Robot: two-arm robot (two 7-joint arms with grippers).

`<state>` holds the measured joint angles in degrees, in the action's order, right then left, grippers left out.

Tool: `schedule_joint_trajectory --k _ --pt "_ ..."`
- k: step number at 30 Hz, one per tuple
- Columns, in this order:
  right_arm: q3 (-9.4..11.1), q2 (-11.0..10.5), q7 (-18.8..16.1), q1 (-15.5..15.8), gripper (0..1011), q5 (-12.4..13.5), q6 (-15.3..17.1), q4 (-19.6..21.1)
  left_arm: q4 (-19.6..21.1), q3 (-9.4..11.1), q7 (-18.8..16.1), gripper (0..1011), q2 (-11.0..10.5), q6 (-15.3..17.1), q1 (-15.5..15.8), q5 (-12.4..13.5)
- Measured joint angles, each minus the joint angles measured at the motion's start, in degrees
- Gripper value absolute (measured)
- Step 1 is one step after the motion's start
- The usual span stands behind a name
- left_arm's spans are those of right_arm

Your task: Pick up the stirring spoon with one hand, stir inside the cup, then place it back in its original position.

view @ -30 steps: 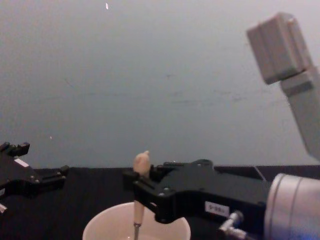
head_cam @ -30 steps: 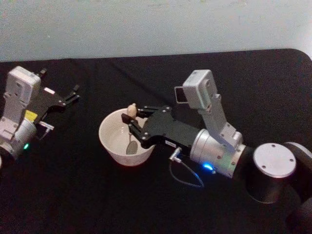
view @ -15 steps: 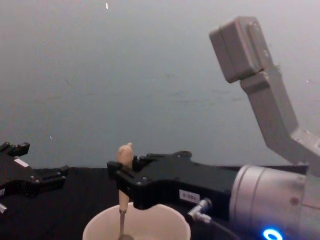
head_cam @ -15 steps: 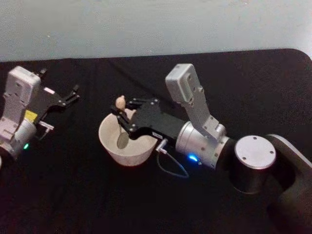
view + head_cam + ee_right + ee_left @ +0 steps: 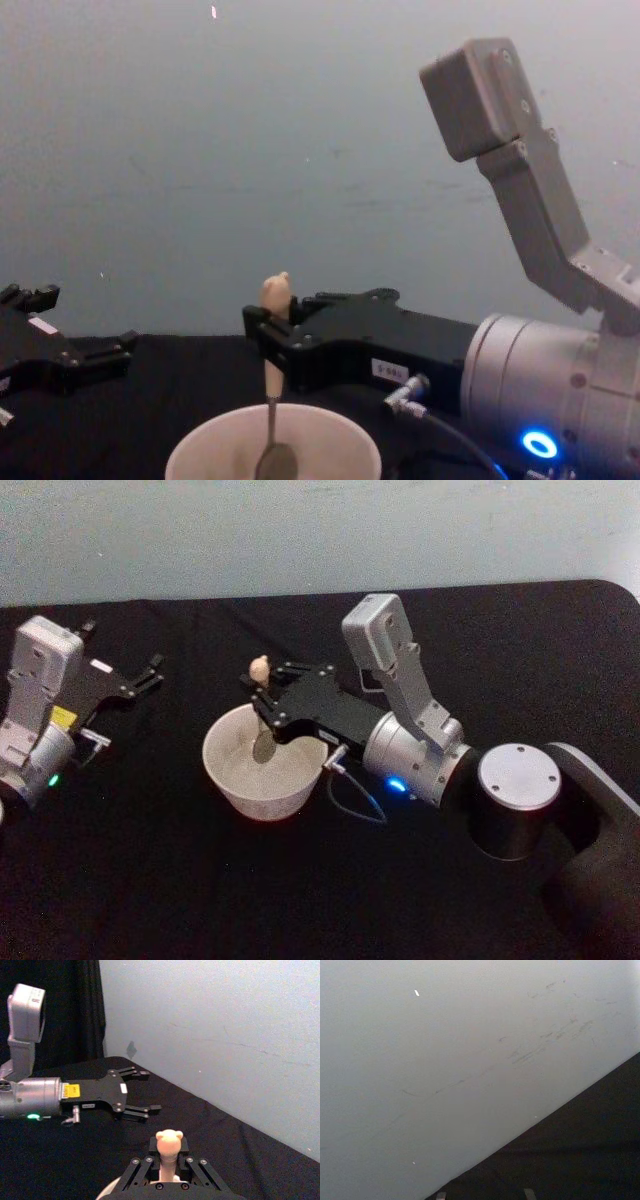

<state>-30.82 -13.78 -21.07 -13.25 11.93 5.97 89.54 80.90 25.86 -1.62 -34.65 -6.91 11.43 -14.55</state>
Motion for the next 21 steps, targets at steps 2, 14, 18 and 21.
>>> schedule_joint_trajectory --k 2,14,18,21 --pt "0.33 -0.03 0.12 0.00 199 -0.12 -0.01 -0.08 0.00 0.00 0.00 1001 0.00 0.00 0.00 0.00" --pt "1.35 -0.65 -0.22 0.88 199 -0.20 0.09 0.83 0.00 0.00 0.00 1001 0.00 0.00 0.00 0.00" --pt "1.84 -0.95 -0.48 1.26 199 0.14 0.26 1.96 0.00 0.00 0.00 1001 0.00 0.00 0.01 0.00" --pt "2.61 -1.54 -0.72 1.67 199 1.13 0.59 3.90 0.00 0.00 0.00 1001 0.00 0.00 0.00 0.00"
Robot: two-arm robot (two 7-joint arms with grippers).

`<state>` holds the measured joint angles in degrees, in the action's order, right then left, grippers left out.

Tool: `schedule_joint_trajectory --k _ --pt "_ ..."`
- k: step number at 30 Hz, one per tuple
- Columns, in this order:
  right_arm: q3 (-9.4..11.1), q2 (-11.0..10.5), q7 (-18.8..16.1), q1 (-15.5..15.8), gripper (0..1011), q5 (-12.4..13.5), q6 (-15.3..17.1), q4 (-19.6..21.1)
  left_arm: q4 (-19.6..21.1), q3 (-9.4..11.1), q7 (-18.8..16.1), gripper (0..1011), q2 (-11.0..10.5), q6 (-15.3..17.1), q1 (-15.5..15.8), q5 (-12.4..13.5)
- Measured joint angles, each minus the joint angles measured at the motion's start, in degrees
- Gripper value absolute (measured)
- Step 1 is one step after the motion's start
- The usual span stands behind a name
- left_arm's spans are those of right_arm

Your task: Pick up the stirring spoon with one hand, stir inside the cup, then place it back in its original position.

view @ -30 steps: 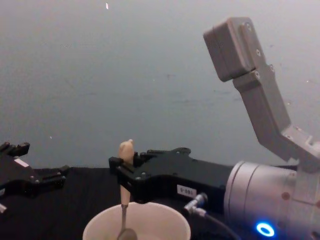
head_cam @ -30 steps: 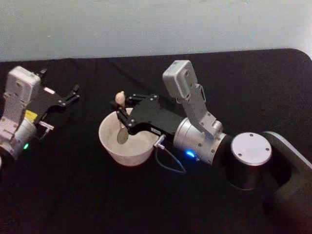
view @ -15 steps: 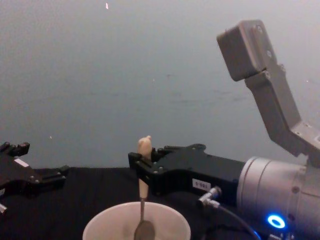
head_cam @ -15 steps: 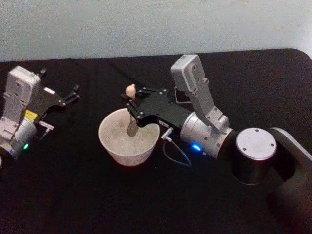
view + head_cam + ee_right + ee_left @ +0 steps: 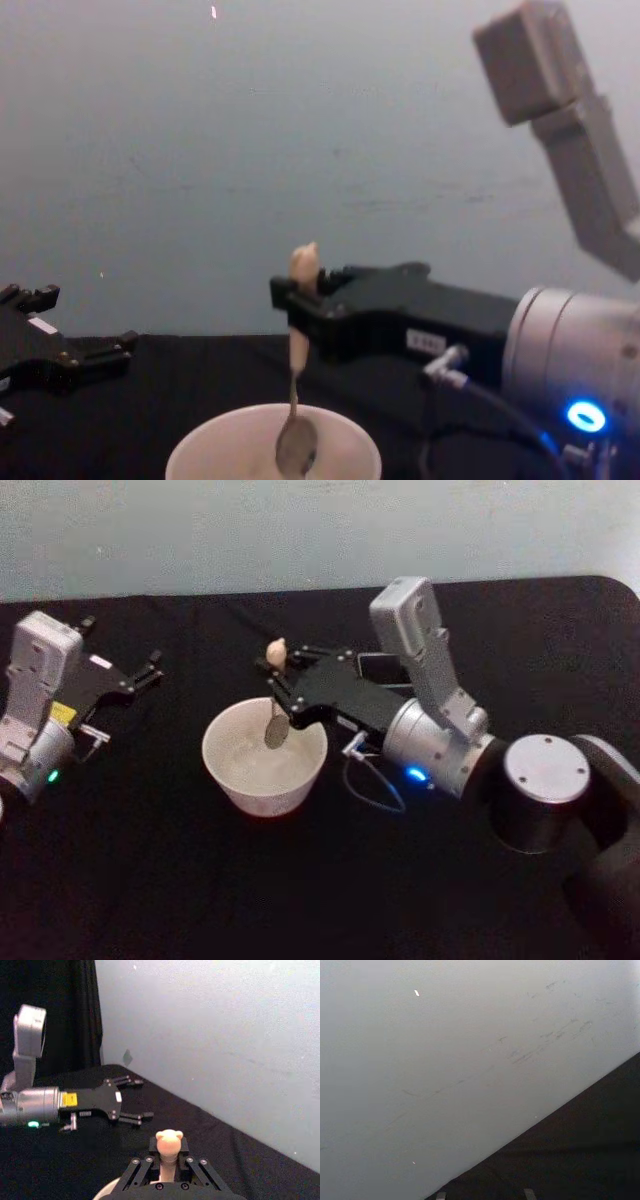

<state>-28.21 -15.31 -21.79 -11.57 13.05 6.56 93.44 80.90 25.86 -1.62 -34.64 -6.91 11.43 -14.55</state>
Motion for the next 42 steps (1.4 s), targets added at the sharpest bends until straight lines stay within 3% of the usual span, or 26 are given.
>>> schedule_joint_trajectory --k 11,23,33,42 --pt "4.01 -2.31 1.72 1.46 199 3.69 3.58 8.44 0.00 0.00 0.00 1001 0.00 0.00 0.00 0.00" --pt "9.35 -4.56 6.63 3.52 199 3.94 5.46 14.11 0.00 0.00 0.00 1001 0.00 0.00 0.00 0.00" --pt "11.63 -4.74 8.49 4.80 199 3.07 6.87 14.90 0.00 0.00 0.00 1001 0.00 0.00 0.00 0.00" --pt "11.65 -3.97 9.18 5.32 199 1.37 7.52 13.54 0.00 0.00 0.00 1001 0.00 0.00 0.00 0.00"
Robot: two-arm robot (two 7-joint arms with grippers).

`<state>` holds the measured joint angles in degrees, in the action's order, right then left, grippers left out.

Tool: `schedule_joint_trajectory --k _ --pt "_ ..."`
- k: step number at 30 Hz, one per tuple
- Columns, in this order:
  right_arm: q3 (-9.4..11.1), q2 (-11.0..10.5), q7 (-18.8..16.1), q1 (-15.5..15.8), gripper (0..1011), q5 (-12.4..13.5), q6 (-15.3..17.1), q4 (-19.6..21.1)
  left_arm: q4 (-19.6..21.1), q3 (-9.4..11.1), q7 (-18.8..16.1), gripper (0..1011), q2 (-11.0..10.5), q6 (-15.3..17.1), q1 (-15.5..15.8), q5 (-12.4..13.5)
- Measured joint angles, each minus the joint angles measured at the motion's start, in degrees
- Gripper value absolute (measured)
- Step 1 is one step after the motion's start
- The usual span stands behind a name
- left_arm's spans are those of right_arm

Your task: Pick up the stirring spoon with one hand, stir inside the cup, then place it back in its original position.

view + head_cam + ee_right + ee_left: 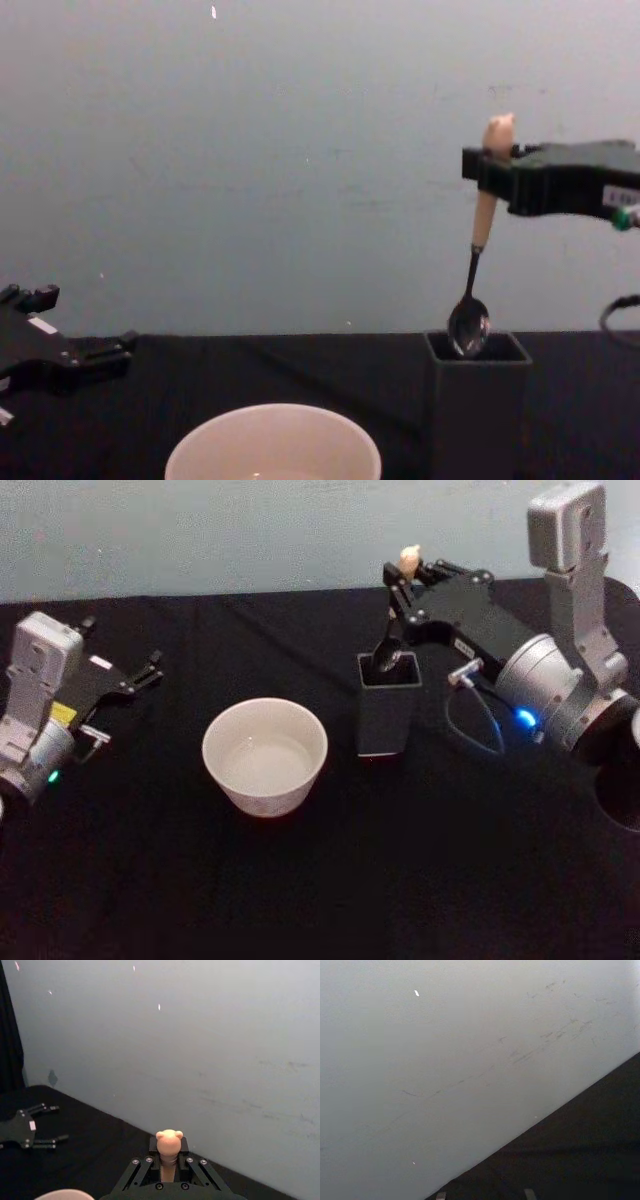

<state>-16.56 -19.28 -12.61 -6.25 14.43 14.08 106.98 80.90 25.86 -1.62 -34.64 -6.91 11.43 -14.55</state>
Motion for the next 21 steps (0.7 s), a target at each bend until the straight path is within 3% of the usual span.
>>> schedule_joint_trajectory --k 21 --pt "-1.57 2.20 -0.15 1.76 199 -4.08 2.81 -6.24 0.00 0.00 0.00 1001 0.00 0.00 0.00 0.00"
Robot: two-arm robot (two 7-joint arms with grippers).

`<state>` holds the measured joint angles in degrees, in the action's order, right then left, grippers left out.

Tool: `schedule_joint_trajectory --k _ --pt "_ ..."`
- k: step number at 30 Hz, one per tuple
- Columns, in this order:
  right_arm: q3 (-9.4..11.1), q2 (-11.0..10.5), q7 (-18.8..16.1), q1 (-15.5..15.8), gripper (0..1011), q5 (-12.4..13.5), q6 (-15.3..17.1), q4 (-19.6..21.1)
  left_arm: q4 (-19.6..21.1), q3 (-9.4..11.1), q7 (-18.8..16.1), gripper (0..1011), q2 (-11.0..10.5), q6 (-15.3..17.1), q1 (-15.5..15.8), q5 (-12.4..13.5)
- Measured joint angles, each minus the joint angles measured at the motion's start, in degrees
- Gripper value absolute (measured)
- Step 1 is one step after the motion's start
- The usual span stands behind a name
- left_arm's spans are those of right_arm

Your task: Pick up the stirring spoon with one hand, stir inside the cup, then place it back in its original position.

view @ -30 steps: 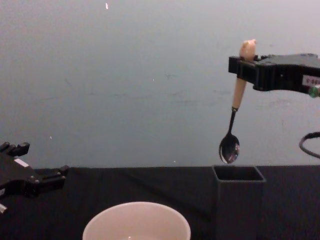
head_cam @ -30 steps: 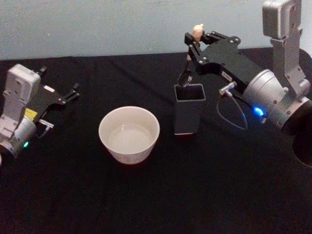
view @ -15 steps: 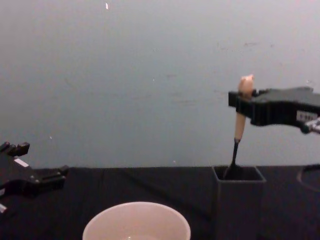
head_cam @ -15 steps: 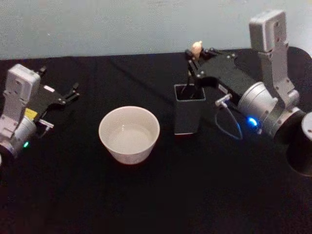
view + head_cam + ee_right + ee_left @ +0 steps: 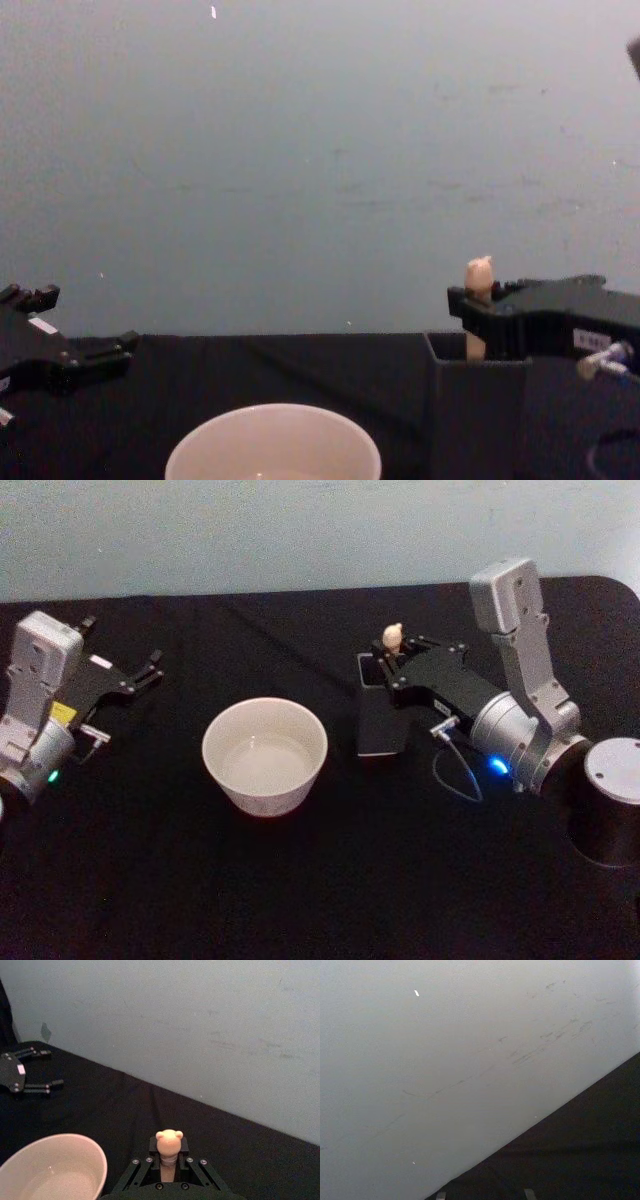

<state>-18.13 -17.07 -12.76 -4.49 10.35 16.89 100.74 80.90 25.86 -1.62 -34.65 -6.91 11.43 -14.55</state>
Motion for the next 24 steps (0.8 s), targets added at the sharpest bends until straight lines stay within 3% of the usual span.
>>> schedule_joint_trajectory --k 18,24 --pt "0.10 0.71 -0.22 0.08 204 -1.04 0.46 -1.02 0.00 0.00 0.00 1001 0.00 0.00 0.00 0.00" --pt "0.10 0.69 -0.25 0.06 334 -0.96 0.44 -0.94 0.00 0.00 0.00 1001 0.00 0.00 0.00 0.00"
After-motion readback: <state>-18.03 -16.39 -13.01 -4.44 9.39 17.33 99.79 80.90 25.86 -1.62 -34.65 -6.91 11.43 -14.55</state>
